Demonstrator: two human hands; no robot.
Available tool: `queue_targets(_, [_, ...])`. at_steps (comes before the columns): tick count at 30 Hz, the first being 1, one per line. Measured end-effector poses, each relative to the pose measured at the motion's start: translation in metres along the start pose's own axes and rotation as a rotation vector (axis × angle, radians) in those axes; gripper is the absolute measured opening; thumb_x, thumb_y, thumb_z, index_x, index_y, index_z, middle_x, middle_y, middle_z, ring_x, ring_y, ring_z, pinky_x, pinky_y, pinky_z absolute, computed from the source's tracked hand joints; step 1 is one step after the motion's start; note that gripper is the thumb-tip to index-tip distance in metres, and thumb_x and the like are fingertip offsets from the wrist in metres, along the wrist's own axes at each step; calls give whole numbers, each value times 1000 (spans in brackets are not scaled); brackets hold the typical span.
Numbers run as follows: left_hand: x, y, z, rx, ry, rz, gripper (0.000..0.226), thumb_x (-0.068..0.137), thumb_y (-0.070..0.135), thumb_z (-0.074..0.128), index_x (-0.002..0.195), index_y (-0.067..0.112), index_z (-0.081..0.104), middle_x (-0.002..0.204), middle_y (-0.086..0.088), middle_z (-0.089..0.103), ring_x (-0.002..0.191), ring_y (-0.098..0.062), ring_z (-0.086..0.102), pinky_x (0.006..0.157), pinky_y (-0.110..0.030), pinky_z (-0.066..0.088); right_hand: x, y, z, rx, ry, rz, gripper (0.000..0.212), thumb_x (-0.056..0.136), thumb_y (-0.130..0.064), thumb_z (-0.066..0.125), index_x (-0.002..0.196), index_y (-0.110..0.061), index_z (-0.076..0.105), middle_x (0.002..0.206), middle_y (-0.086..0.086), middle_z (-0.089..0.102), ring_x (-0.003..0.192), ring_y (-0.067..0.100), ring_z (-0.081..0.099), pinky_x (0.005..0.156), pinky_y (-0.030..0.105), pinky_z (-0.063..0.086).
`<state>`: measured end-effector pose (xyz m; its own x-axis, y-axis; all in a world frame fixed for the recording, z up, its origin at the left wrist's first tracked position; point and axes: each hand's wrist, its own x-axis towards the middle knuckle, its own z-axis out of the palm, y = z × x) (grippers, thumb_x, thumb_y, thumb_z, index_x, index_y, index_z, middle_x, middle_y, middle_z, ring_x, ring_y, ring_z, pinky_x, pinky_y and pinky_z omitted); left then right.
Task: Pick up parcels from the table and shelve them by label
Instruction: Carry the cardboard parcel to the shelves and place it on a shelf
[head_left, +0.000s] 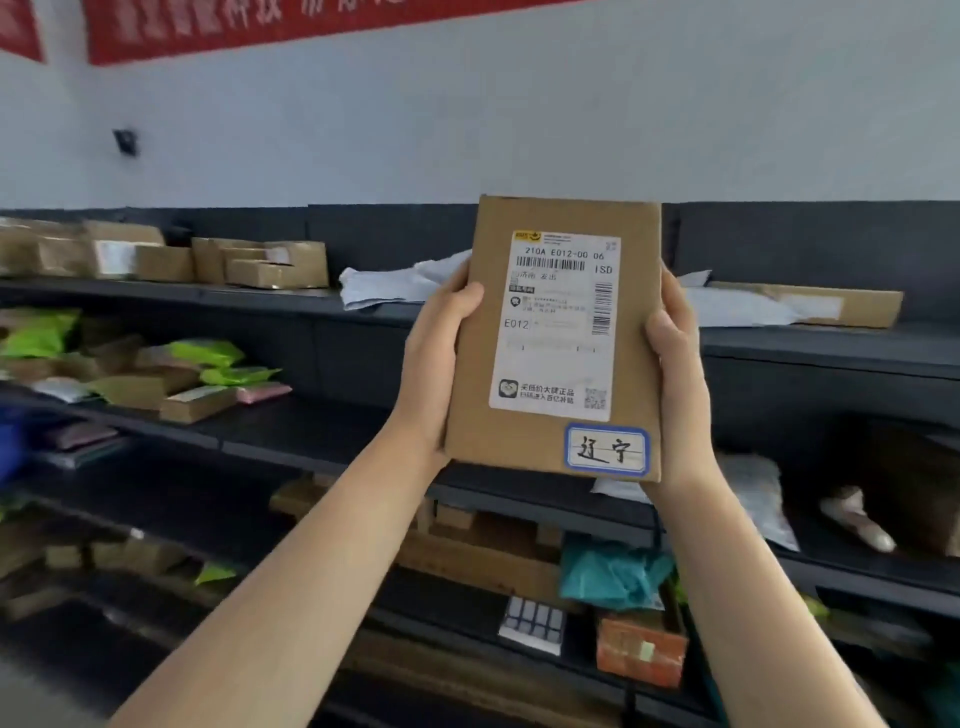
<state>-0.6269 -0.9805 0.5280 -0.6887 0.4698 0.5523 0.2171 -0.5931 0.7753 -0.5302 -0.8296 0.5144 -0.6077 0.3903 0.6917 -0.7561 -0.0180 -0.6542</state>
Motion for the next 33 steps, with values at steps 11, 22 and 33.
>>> queue_targets(11, [-35,94,-226,155,380,146,42,101,32,47,139,17,55,130,-16,68,119,-37,64,96,-53,52,24,133,222,175,-253,171,59,95,-37,51,151,-29,38,149,2,55,130,24,60,108,57,47])
queue_targets(22, [-35,165,-429,336,710,248,50,97,33,50,146,21,49,135,-15,66,124,-37,61,107,-60,43,65,282,423,412,-474,303,62,92,-34,51,151,-27,37,150,7,52,131,29,58,106,56,49])
queue_targets(33, [-66,241,-632,400,920,309,47,96,37,53,138,15,56,104,-1,77,90,-18,74,68,-31,57,65,403,640,554,-644,405,56,89,-33,52,145,-31,42,149,6,52,126,25,61,98,45,54])
